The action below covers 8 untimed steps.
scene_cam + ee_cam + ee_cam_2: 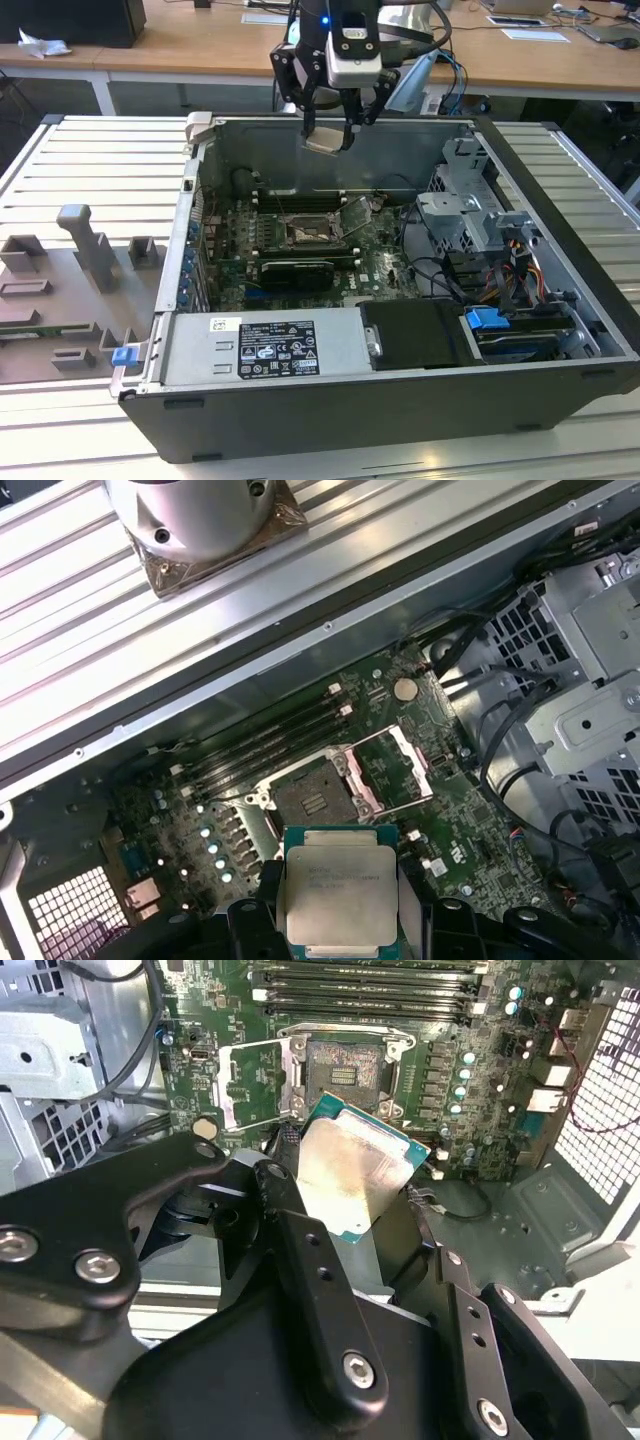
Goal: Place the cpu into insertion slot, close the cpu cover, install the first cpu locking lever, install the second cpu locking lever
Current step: 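Place the cpu into insertion slot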
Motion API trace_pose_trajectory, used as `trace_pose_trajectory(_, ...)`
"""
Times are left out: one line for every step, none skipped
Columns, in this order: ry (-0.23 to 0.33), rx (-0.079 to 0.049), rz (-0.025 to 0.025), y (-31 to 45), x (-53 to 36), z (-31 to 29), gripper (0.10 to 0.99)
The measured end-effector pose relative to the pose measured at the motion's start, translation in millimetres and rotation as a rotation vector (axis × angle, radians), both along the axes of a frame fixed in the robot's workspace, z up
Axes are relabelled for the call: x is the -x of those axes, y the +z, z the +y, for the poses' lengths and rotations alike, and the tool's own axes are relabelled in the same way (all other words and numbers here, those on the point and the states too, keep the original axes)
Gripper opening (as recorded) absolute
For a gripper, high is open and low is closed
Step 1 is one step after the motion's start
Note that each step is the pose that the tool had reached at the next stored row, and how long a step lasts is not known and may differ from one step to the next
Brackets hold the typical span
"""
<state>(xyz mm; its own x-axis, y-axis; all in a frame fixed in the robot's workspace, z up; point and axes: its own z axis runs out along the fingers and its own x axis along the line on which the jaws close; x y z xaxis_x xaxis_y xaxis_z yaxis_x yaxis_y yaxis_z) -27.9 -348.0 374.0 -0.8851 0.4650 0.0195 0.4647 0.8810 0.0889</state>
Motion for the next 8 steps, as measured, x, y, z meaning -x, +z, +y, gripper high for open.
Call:
trace_pose_trajectory(-0.003,0.000,0.0000,0.0,0.0,0.0,0.537)
trace_pose_trajectory(-0.010,0.000,0.0000,0.0,0.0,0.0,0.537)
trace_pose_trajectory(-0.013,0.000,0.0000,0.0,0.0,0.0,0.537)
trace_pose_trajectory(-0.018,0.000,0.0000,0.0,0.0,0.0,0.537)
trace_pose_trajectory(-0.021,0.000,0.0000,0.0,0.0,0.0,0.537)
trace_pose_trajectory(-0.025,0.000,0.0000,0.0,0.0,0.0,0.537)
trace_pose_trajectory(-0.029,0.000,0.0000,0.0,0.0,0.0,0.537)
trace_pose_trajectory(-0.032,0.000,0.0000,0.0,0.0,0.0,0.537)
